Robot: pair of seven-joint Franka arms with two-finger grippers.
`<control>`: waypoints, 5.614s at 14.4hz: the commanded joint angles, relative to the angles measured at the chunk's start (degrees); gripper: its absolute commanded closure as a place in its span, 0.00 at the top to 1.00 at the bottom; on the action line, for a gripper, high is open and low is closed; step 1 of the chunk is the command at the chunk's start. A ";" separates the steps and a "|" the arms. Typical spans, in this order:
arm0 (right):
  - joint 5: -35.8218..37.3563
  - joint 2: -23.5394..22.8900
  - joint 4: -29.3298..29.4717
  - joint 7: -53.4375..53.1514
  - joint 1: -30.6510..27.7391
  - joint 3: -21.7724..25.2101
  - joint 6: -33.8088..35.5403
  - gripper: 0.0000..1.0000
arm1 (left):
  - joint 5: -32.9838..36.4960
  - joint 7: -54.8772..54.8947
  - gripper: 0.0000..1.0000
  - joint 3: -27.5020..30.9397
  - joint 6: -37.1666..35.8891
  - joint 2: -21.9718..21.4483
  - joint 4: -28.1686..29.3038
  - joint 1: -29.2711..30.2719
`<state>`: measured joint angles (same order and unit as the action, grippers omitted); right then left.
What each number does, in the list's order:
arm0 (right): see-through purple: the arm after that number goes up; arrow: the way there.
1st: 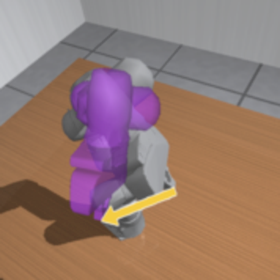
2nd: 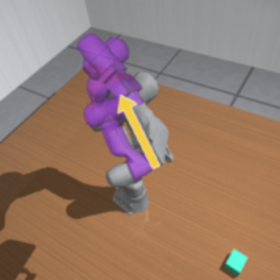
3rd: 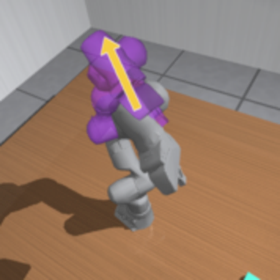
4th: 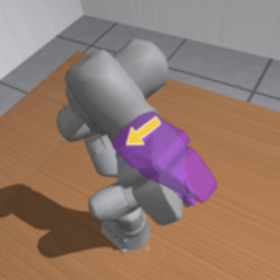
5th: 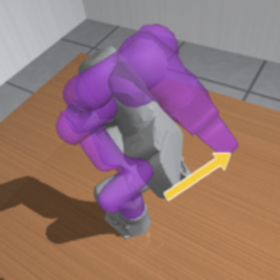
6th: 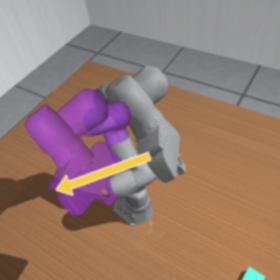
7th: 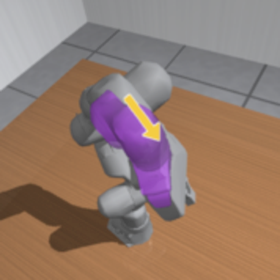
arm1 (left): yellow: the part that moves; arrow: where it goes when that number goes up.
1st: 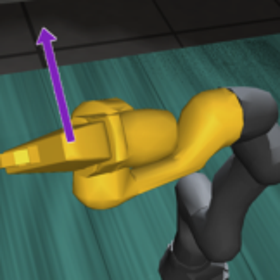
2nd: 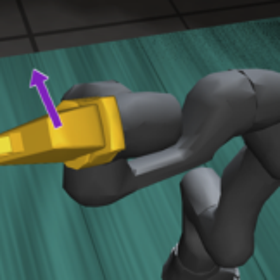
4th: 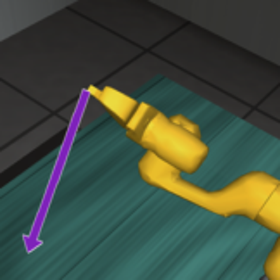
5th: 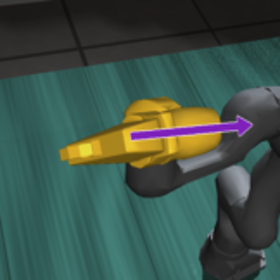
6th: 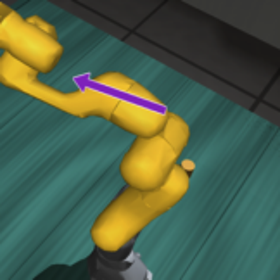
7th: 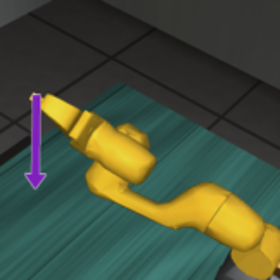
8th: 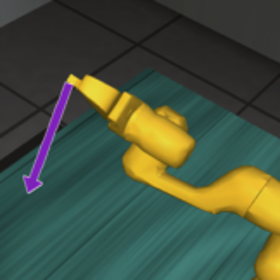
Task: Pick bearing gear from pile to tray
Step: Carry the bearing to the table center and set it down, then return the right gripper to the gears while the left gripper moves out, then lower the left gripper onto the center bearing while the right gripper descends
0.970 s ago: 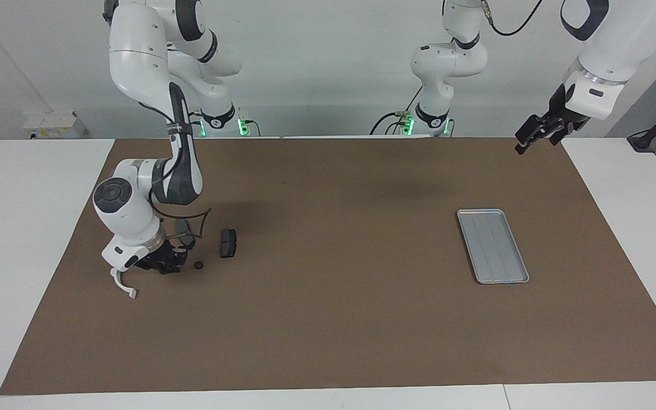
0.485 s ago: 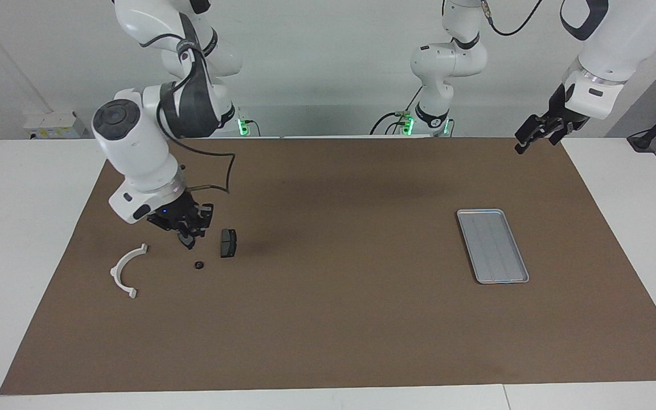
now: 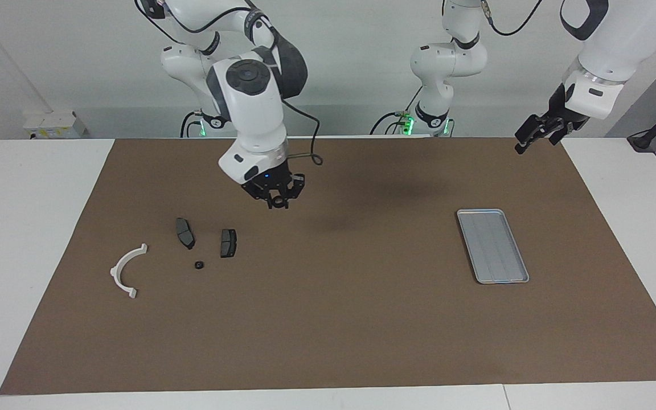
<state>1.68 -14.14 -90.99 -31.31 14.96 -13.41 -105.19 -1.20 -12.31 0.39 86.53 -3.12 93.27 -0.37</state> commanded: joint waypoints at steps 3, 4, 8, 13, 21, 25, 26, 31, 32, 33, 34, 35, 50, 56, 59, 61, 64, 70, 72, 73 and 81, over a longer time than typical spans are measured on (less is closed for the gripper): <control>1.04 -0.19 -5.32 -5.86 4.10 -0.21 -5.35 0.01 | 0.06 0.27 1.00 -0.13 0.31 -1.80 1.92 0.11; 1.04 -0.45 -6.90 -6.30 4.89 -0.21 -7.55 0.01 | 0.06 0.27 1.00 -0.04 0.48 -1.80 1.92 0.11; 1.04 -4.22 -8.68 -8.41 7.61 -0.21 -13.97 0.01 | 0.06 0.27 1.00 -0.04 0.40 -1.80 1.92 0.11; 1.04 -7.13 -11.13 -7.80 8.15 -0.21 -18.72 0.01 | 0.06 0.27 1.00 -0.04 0.40 -1.80 1.92 0.11; 1.04 -8.98 -17.64 -5.87 6.84 -0.21 -26.55 0.01 | 0.06 0.27 1.00 -0.04 0.40 -1.80 1.92 0.11; 1.04 -9.15 -19.40 -6.04 6.66 -0.21 -29.54 0.02 | 0.06 0.27 1.00 -0.04 0.40 -1.80 1.92 0.11; 1.04 -9.15 -19.49 -5.96 6.48 -0.21 -29.63 0.07 | 0.06 0.27 1.00 -0.04 0.40 -1.80 1.92 0.11; 0.78 -8.28 -14.51 -5.61 3.77 -0.21 -21.85 1.00 | 0.06 0.27 1.00 -0.04 0.40 -1.80 1.92 0.11; 0.26 -8.10 -10.39 -5.17 2.89 -0.21 -16.42 1.00 | 0.06 0.27 1.00 -0.04 0.49 -1.80 1.92 0.11; 0.25 -7.40 -6.69 -4.30 1.83 -0.12 -12.10 1.00 | 0.06 0.27 1.00 -0.04 0.40 -1.80 1.92 0.11; 0.25 -6.70 -4.31 -1.76 0.17 -0.12 -9.18 1.00 | 0.06 0.27 1.00 -0.04 0.40 -1.80 1.92 0.11; 0.17 -6.00 -2.72 2.35 -2.20 -0.12 -7.42 1.00 | 0.06 0.27 1.00 -0.04 0.40 -1.80 1.92 0.11; 1.92 -6.16 -6.47 44.93 -24.63 0.32 -12.85 0.92 | -0.38 -4.71 1.00 -1.44 5.64 -3.73 7.00 -5.16; 2.63 -7.22 -10.88 45.02 -24.89 0.32 -18.73 0.92 | -2.58 -22.65 1.00 -2.24 15.59 -2.34 11.67 -13.14; 2.63 -7.92 -11.31 45.11 -24.89 0.32 -18.74 0.92 | -2.58 -31.60 1.00 -2.15 19.28 3.18 10.71 -19.64; 2.89 -8.19 -12.80 45.28 -24.89 0.32 -19.87 0.92 | -1.88 -36.01 1.00 -2.06 22.00 9.24 9.22 -24.65; 3.24 -8.10 -13.95 45.28 -24.98 0.32 -20.41 0.92 | -2.31 -39.26 1.00 -2.15 27.81 15.57 8.34 -29.76; 3.24 -9.24 -14.13 45.20 -24.98 0.32 -20.93 0.91 | -2.32 -47.19 1.00 -2.15 35.28 29.57 0.42 -36.01; 3.24 -9.94 -14.39 45.37 -25.33 0.32 -22.42 0.91 | -1.97 -47.45 1.00 -2.06 37.48 29.57 1.56 -38.11; 3.24 -10.20 -14.39 45.37 -25.42 0.32 -22.78 0.90 | -2.05 -47.45 1.00 -2.06 38.88 29.83 2.26 -38.56; 3.33 -11.61 -14.57 45.20 -25.42 0.32 -24.10 0.88 | -1.96 -47.63 1.00 -2.15 43.55 28.34 9.92 -40.58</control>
<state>3.70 -25.19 -104.98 12.97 -9.41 -12.36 -127.53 -3.30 -59.13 -2.63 128.27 26.86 101.34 -40.24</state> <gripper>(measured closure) 0.101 0.000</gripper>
